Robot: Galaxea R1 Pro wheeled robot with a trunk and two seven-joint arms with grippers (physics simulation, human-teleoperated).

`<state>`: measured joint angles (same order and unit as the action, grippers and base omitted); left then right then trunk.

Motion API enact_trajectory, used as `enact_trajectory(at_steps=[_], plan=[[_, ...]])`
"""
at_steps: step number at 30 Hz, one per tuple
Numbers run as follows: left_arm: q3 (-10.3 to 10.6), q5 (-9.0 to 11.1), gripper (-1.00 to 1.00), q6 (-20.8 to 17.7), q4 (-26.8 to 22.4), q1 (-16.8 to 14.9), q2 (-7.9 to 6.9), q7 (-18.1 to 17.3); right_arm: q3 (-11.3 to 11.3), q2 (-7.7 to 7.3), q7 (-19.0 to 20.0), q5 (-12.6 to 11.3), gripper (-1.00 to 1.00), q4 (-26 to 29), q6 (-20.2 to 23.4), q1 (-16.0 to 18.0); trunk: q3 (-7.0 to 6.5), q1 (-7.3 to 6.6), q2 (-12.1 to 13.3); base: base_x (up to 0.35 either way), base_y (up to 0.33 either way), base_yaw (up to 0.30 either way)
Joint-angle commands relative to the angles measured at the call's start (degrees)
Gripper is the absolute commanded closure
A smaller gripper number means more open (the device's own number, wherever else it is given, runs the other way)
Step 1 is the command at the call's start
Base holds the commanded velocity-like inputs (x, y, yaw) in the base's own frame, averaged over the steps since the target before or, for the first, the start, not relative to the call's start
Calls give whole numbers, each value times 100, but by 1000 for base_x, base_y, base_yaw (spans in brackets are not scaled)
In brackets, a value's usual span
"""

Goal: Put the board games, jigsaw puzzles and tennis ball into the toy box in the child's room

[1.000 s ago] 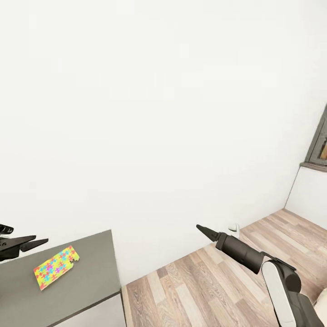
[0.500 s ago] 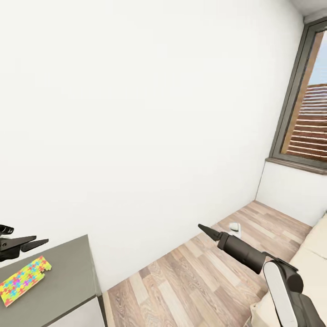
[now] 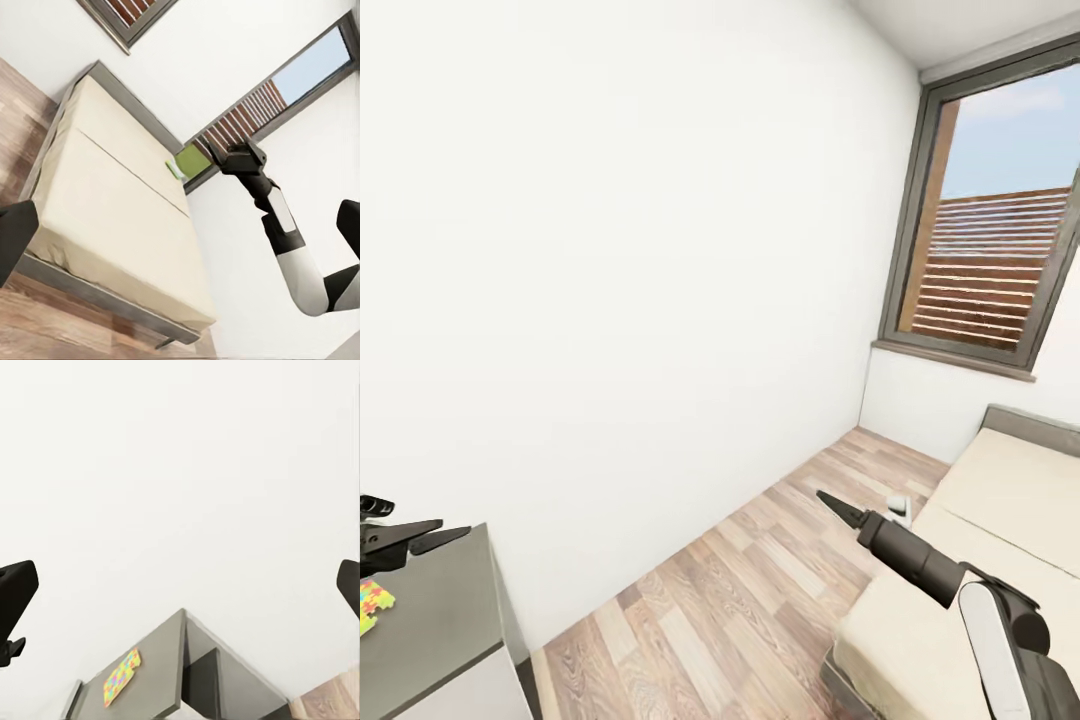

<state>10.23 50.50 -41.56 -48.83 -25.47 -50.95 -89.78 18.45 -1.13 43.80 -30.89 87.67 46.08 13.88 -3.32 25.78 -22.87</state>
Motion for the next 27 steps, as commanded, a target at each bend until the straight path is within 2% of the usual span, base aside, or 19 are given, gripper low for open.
enact_trajectory(at_steps=[1, 6, 9, 11, 15, 20, 21, 23, 24, 26, 27], plan=[[35, 29, -100, -61, 5, -10, -5, -22, 29, 0, 7, -13, -100, -5, 36, 2, -1, 0, -5, -254, -211, -278], [76, 24, -100, -77, 5, -12, 93, -22, 205, -1, -9, -19, -100, -19, 65, 6, -21, 0, -5, -257, -219, -278], [126, 17, -100, -85, 5, -17, 189, -22, 492, -2, -11, -31, -100, -21, 102, 4, -31, 0, -5, -246, -241, -278], [137, 15, -100, -88, 4, -18, 246, -22, 605, -2, -11, -32, -100, -21, 157, 3, -37, 0, -5, -231, -255, -278], [150, 13, -100, -95, 3, -25, 426, -22, 917, -10, -6, -25, -100, -44, 471, 7, -49, 0, -5, -167, -251, -278], [153, 13, -100, -93, -2, -27, 492, -22, 1406, -50, 10, -29, -100, -80, 726, 4, -63, 0, -5, -51, -107, -278], [154, 13, -100, -90, -6, -27, 501, -22, 1591, -61, 23, -33, -100, -84, 807, 1, -66, 0, -5, -20, -42, -278], [154, 13, -100, -83, -11, -28, 506, -22, 1773, -70, 82, -35, -100, -89, 885, -4, -72, 0, -5, -14, -30, -278], [154, 13, -100, -76, -25, -28, 511, -22, 1941, -82, 202, -33, -100, -98, 935, -19, -75, 0, -5, -8, -17, -278], [154, 13, -100, -70, -46, -28, 516, -22, 2079, -94, 377, -21, -100, -115, 953, -60, -82, 0, -5, -6, -12, -278], [154, 14, -100, -59, -65, -28, 527, -22, 2180, -104, 582, 4, -100, -149, 959, -124, -85, 0, -5, -3, -7, -278]])
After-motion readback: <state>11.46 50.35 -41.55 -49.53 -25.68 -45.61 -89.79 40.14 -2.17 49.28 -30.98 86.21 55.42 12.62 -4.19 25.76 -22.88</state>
